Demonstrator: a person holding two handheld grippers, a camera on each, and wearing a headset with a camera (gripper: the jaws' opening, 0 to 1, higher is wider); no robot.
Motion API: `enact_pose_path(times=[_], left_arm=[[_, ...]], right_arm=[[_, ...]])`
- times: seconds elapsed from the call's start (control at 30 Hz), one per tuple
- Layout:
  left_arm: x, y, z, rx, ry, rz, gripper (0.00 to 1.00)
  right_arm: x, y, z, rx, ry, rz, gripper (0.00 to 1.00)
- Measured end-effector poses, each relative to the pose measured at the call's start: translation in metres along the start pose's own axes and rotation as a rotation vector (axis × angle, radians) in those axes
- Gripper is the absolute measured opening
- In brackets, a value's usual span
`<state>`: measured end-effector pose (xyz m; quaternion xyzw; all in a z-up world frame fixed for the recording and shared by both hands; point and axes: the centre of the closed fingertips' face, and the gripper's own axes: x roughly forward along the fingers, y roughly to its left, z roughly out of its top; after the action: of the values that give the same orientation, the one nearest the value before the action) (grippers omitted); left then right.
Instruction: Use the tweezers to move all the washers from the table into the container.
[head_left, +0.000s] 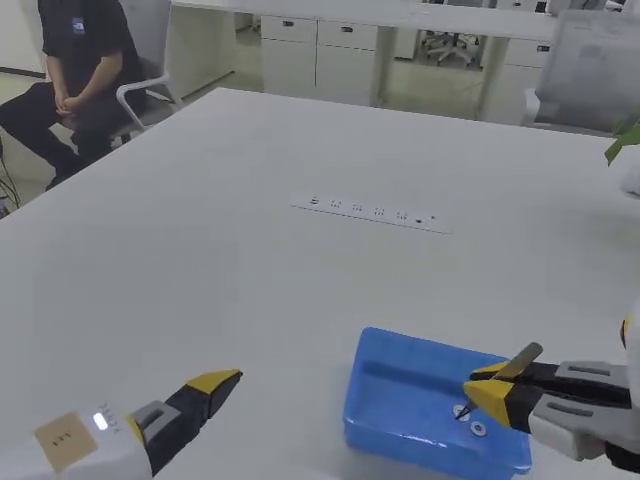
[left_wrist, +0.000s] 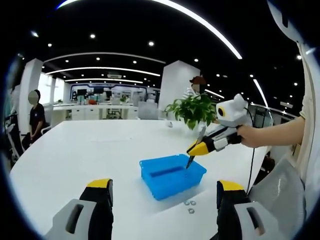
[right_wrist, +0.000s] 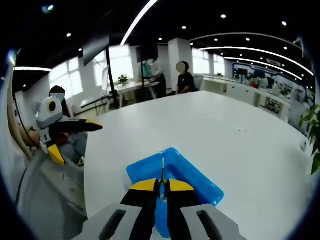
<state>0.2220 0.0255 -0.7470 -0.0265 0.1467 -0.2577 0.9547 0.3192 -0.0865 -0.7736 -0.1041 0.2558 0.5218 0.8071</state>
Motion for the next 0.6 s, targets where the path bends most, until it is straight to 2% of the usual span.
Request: enact_pose_path(times=[0.1,0.27,0.47,0.6], left_arm=[[0.000,0.000,0.000,0.000,0.001,0.001,0.87],[0.000,0.001,0.000,-0.001,0.002,0.006,0.87],[0.000,0.001,-0.001,0.000,0.006,0.005,0.86],[0.000,0.001,-0.001,0.001,0.009,0.004,0.86]], right_arm=[[0.003,-0.013,-0.005,0.042,0.004,-0.002,0.03],[0.010,-0.027,-0.014,0.105,0.030,-0.015,0.03],[0.021,-0.034,-0.030,0.188,0.093,-0.024,0.03],[0.028,-0.035,-0.037,0.174,0.125,-0.030,0.03]])
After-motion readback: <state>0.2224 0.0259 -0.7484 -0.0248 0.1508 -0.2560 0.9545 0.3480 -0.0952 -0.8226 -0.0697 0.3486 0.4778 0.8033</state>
